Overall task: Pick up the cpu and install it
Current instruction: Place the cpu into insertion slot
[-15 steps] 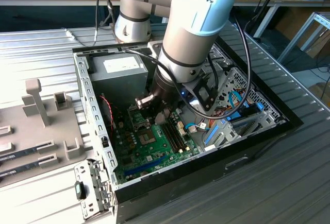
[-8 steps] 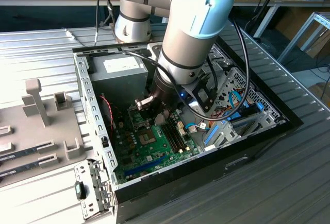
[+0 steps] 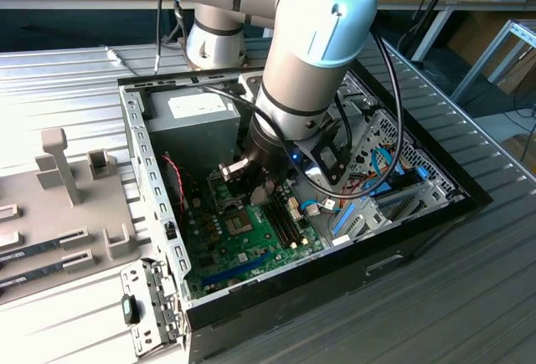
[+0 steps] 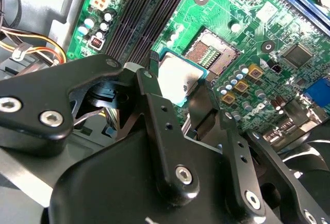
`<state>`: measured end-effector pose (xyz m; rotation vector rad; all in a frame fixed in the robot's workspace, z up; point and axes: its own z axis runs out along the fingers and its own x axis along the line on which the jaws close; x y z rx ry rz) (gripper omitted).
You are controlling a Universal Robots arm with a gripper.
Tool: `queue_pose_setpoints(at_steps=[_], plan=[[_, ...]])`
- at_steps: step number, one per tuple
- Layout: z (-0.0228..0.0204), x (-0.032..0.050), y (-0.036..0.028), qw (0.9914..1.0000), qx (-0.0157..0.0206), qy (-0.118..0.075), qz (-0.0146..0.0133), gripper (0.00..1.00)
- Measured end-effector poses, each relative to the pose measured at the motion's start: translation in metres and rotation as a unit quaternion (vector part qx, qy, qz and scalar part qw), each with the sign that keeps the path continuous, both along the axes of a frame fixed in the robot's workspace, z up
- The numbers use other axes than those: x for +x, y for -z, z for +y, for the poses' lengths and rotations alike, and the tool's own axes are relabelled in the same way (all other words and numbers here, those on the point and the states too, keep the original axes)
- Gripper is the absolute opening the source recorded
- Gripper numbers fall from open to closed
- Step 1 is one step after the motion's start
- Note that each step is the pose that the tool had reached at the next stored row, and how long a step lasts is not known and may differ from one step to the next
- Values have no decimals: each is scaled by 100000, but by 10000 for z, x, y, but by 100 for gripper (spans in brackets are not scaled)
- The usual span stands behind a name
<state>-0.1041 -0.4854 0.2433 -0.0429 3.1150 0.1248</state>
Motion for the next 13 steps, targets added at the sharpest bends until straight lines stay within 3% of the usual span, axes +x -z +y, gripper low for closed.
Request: queue_pose_setpoints(at_steps=[13], plan=[[0,0,65,100000,1,1,0,47]])
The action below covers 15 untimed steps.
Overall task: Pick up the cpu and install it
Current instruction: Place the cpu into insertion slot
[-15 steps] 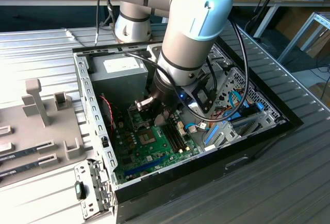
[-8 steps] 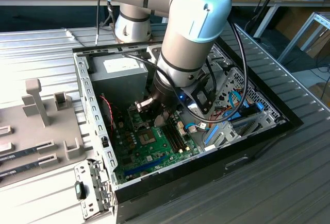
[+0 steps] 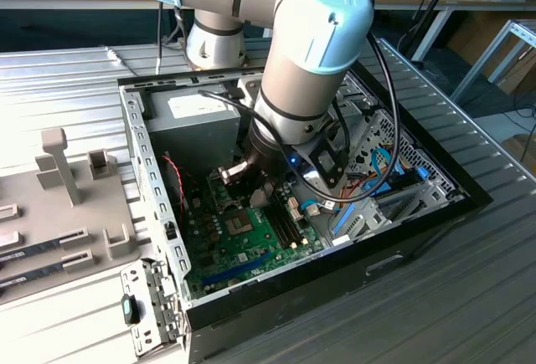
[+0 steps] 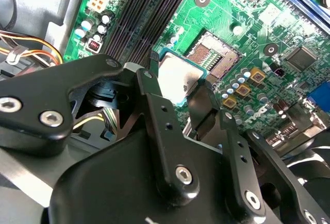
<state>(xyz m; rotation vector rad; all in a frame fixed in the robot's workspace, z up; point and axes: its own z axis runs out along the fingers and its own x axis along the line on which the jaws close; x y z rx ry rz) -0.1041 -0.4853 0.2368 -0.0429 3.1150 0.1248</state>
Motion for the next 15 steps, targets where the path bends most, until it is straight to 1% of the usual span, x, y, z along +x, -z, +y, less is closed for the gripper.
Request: queue_pose_setpoints(at_steps=[15], plan=[[0,0,74,100000,-2,-1,1,47]])
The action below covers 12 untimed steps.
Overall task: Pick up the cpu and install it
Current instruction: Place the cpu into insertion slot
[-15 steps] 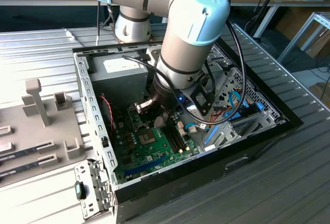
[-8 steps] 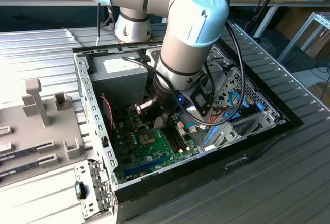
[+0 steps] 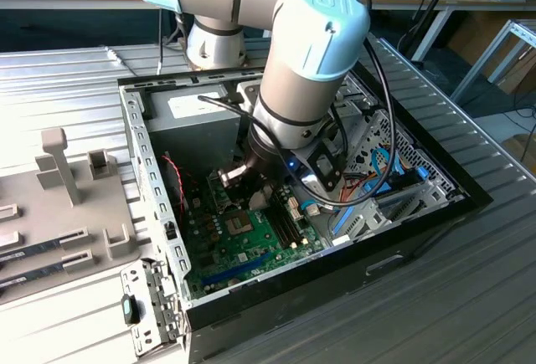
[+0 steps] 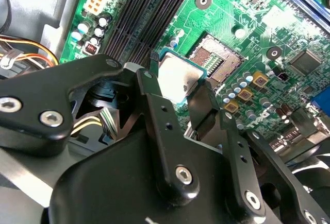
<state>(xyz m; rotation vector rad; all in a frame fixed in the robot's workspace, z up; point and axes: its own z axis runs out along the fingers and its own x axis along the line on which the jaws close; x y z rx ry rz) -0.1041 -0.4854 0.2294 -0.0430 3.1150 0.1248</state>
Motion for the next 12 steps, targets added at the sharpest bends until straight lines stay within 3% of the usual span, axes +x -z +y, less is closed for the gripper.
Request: queue_pose_setpoints(at_steps=[12], plan=[[0,0,57,100000,2,1,-1,47]])
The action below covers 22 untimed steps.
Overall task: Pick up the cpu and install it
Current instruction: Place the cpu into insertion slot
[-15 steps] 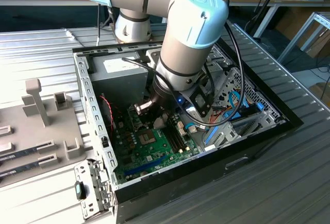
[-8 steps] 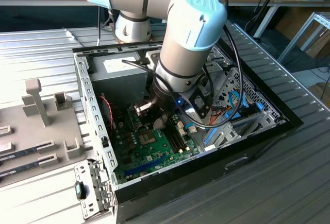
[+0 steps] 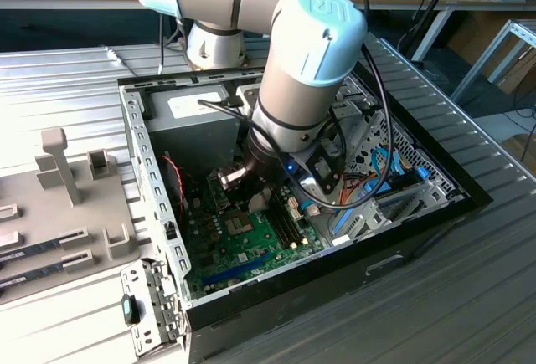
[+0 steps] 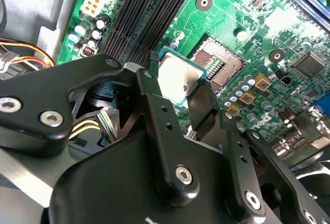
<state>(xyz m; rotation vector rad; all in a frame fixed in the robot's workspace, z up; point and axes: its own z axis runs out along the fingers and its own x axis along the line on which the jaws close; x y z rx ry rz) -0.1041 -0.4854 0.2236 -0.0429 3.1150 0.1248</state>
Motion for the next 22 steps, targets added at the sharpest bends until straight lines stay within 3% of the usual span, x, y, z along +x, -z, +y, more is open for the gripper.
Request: queue_pose_setpoints(at_steps=[10,13,15,18,22], plan=[[4,-19,39,100000,6,89,-1,47],[3,-27,53,99991,-179,1325,4,47],[3,-52,59,99988,-331,1531,-5,47],[-16,-159,73,99988,-491,1465,-15,47],[-34,-185,86,99998,-547,-313,-17,47]])
